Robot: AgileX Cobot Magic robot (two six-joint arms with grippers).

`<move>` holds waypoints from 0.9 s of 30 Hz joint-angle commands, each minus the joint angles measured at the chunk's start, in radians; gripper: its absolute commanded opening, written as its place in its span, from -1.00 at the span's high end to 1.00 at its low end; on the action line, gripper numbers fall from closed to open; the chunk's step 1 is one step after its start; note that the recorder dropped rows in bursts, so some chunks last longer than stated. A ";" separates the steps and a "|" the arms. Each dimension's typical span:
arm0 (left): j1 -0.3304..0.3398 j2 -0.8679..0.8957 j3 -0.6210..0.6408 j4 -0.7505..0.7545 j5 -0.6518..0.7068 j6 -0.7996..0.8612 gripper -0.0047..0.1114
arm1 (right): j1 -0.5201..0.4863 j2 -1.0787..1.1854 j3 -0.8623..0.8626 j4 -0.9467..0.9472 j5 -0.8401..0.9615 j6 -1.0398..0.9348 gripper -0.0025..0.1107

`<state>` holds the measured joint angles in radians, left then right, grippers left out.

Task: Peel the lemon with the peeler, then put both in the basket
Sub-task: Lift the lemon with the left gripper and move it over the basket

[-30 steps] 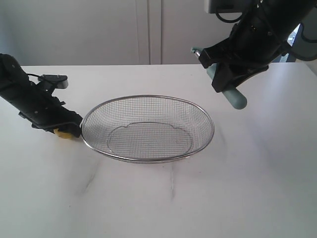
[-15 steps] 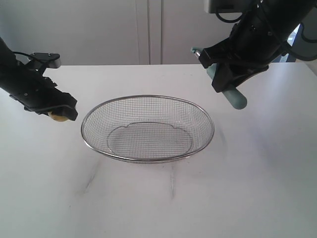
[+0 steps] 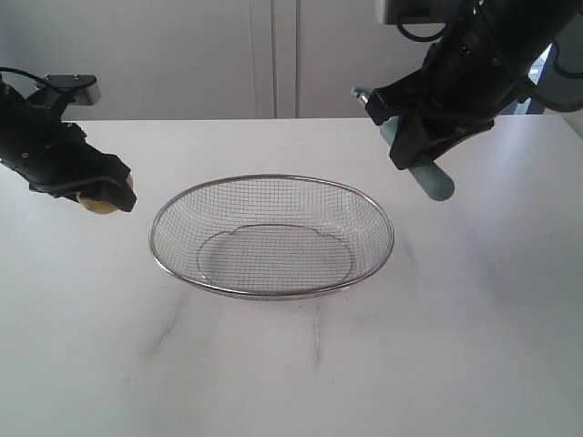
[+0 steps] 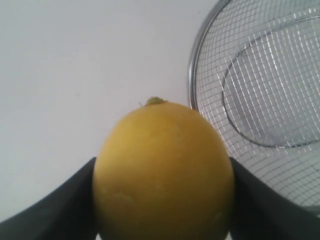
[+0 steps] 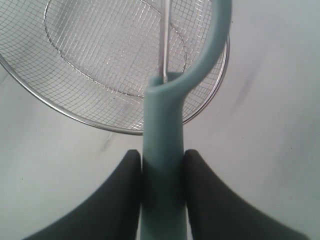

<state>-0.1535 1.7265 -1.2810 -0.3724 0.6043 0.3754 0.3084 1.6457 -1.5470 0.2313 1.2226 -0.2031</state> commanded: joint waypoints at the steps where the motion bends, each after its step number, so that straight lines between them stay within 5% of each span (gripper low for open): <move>1: 0.002 -0.081 0.077 -0.014 -0.020 -0.011 0.92 | -0.010 -0.011 0.001 0.002 -0.002 0.002 0.96; 27: 0.002 -0.365 0.273 -0.091 -0.062 -0.009 0.92 | -0.010 -0.011 0.001 0.004 -0.002 0.028 0.96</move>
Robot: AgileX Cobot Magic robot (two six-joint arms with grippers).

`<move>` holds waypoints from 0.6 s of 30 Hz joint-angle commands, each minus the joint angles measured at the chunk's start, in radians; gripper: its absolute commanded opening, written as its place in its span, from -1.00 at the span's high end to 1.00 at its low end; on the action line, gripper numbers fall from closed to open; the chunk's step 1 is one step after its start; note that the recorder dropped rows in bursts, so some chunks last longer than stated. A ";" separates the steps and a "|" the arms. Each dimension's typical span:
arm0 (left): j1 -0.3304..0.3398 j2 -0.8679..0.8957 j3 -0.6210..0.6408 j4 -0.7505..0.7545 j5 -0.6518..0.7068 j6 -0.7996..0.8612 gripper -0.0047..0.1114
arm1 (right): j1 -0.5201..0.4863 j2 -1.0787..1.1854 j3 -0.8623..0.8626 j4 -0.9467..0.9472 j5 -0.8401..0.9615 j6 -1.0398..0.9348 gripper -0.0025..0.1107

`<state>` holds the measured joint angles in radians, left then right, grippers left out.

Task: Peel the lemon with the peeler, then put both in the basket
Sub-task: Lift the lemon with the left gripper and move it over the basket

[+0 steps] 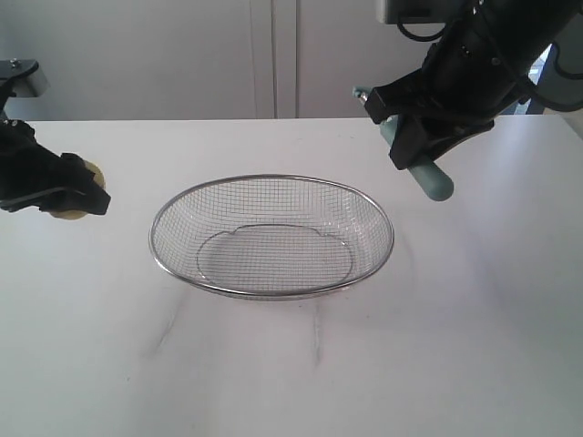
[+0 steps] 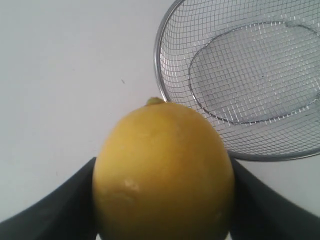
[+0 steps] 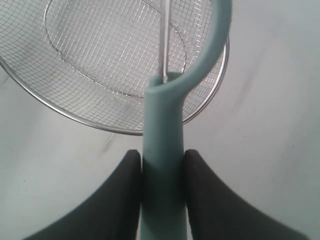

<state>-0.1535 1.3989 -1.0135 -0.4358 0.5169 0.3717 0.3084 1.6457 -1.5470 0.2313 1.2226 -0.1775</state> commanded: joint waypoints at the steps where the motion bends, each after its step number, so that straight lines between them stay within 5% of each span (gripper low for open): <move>1: 0.002 -0.046 0.006 -0.028 0.031 -0.005 0.92 | -0.010 -0.011 0.001 0.004 -0.002 0.001 0.96; 18: 0.002 -0.095 0.006 -0.248 0.139 0.199 0.92 | -0.010 -0.011 0.001 0.006 -0.002 -0.001 0.96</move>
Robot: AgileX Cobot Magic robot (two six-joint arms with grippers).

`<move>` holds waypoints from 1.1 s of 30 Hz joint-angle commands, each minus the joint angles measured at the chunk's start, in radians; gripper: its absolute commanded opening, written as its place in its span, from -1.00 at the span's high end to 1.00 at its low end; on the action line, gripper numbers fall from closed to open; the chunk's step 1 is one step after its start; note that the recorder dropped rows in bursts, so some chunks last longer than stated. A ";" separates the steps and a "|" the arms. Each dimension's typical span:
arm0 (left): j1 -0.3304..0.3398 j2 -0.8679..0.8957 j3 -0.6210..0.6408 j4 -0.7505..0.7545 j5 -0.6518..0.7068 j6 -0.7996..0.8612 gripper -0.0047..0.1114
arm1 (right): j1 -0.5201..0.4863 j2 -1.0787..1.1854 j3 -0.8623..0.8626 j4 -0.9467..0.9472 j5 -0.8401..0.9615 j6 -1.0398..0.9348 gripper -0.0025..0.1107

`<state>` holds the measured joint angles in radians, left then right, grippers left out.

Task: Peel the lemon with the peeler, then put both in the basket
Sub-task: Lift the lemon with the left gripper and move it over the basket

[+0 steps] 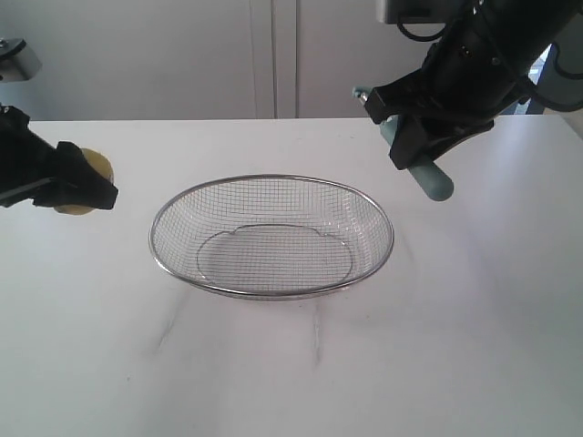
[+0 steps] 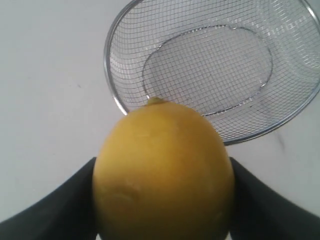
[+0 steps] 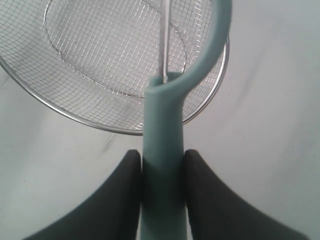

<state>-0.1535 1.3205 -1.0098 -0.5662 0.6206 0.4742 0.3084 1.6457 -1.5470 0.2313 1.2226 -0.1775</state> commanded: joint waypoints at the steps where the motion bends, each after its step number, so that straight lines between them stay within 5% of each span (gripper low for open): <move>1: 0.002 -0.017 0.002 -0.142 0.044 0.120 0.92 | -0.010 -0.011 0.001 0.006 -0.002 0.001 0.96; 17: 0.002 -0.017 0.002 -0.547 0.142 0.455 0.92 | -0.010 -0.011 0.001 0.004 -0.002 -0.005 0.96; 33: 0.002 0.032 0.002 -0.682 0.208 0.589 0.92 | -0.010 -0.011 0.001 0.007 -0.002 -0.003 0.96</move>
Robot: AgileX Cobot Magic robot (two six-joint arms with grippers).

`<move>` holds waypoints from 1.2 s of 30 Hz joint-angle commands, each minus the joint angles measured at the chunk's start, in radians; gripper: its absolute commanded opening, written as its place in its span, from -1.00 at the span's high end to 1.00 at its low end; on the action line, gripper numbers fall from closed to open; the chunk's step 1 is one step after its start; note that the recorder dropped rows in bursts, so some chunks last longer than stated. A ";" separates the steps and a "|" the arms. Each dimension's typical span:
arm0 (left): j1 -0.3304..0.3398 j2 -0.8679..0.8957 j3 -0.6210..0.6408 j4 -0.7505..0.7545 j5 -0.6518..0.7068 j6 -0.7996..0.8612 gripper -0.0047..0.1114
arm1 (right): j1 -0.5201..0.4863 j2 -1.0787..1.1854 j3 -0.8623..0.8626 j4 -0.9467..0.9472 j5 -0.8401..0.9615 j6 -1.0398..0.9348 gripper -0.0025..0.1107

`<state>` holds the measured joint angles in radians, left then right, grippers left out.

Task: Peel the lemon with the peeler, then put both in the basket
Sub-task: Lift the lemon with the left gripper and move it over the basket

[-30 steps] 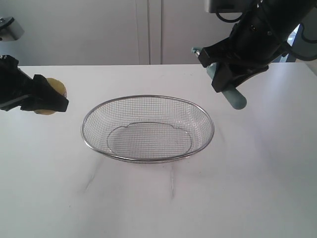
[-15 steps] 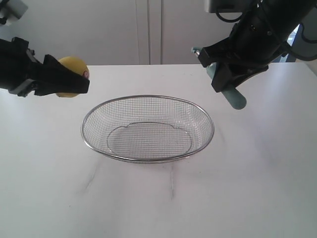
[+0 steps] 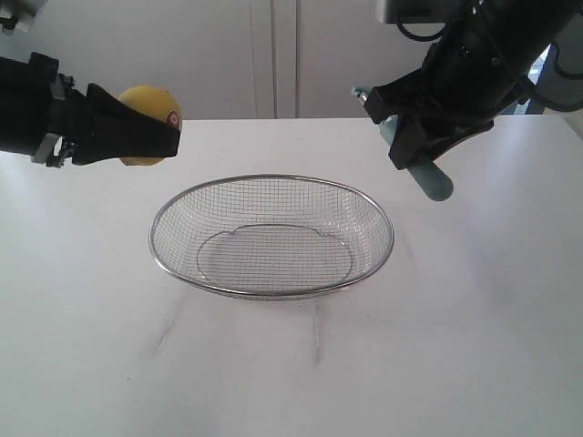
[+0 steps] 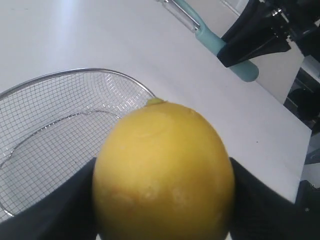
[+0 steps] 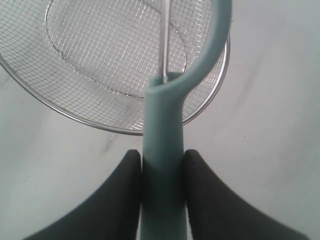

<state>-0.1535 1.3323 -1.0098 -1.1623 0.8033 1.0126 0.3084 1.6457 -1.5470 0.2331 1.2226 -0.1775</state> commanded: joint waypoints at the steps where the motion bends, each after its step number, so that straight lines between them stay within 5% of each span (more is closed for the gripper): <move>1: 0.002 0.031 0.002 -0.105 0.032 0.067 0.92 | -0.010 -0.011 0.001 0.005 -0.002 -0.003 0.96; 9: -0.002 0.082 0.002 -0.198 0.063 0.172 0.92 | -0.010 -0.011 0.001 -0.032 -0.002 -0.003 0.96; 19: -0.123 0.135 0.002 -0.303 0.000 0.306 0.92 | -0.010 0.014 0.003 -0.062 -0.002 0.009 0.96; 36: -0.131 0.145 0.002 -0.310 -0.006 0.379 0.92 | -0.010 0.023 0.142 0.226 -0.002 -0.184 0.96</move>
<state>-0.2781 1.4825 -1.0098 -1.4359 0.7803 1.3814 0.3084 1.6708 -1.4210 0.3732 1.2208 -0.2878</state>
